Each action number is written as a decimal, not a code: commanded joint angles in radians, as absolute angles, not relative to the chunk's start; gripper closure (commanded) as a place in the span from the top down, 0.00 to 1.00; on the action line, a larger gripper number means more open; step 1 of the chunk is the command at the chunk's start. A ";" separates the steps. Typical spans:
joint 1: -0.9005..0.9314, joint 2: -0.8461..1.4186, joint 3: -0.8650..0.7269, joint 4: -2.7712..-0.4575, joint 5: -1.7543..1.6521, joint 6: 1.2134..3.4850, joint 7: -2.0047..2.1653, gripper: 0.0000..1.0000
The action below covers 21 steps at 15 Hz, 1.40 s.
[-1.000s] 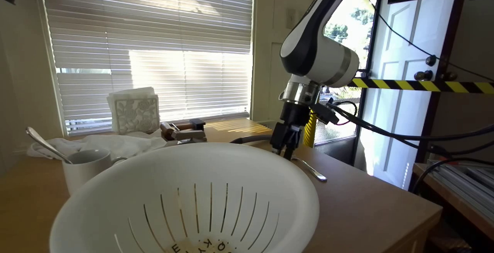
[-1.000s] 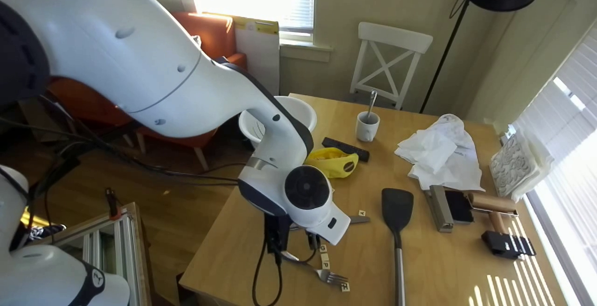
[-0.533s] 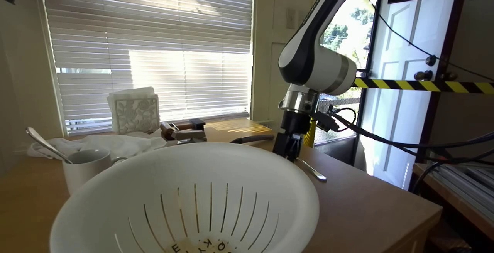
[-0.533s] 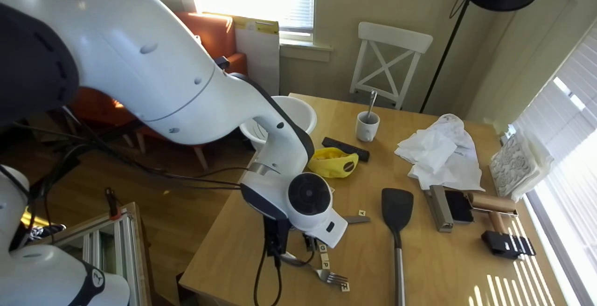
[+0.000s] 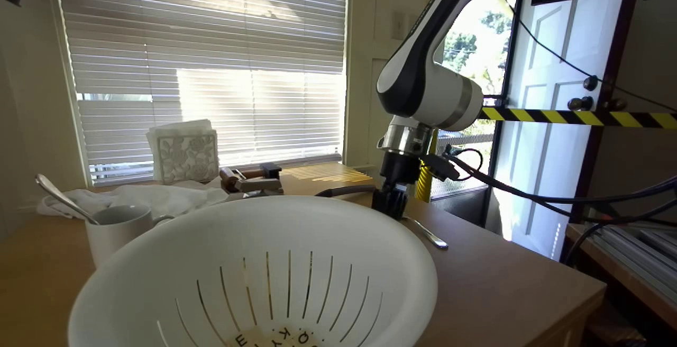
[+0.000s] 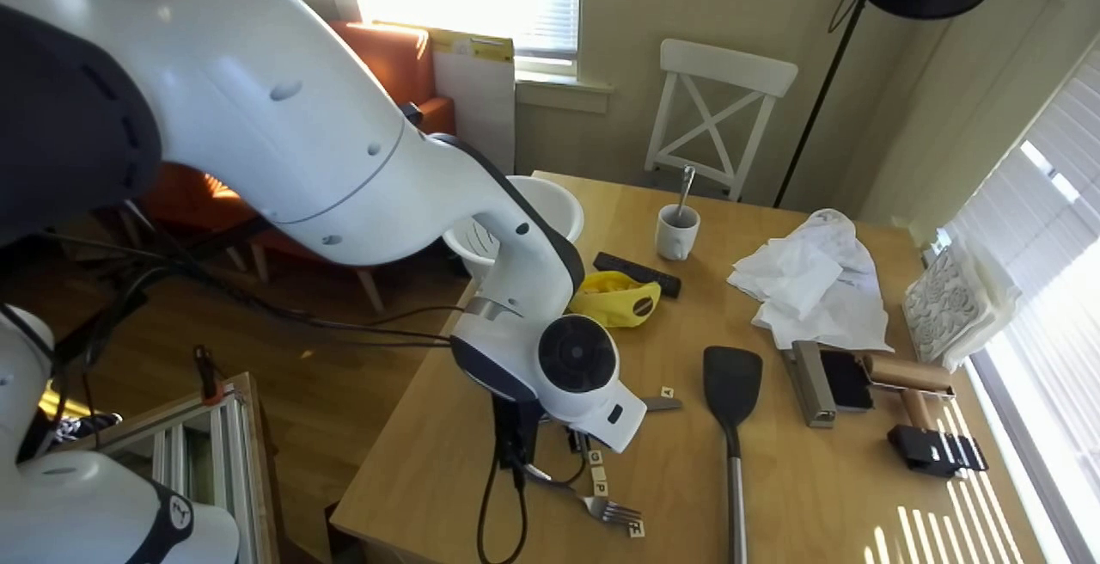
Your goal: Move the knife on the table
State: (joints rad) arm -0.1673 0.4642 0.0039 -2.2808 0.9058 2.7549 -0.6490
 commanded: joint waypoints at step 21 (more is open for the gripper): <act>-0.157 0.500 0.009 -2.250 0.881 2.759 -0.648 0.13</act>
State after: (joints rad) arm -0.1684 0.4722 0.0137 -2.2619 0.9021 2.7545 -0.6490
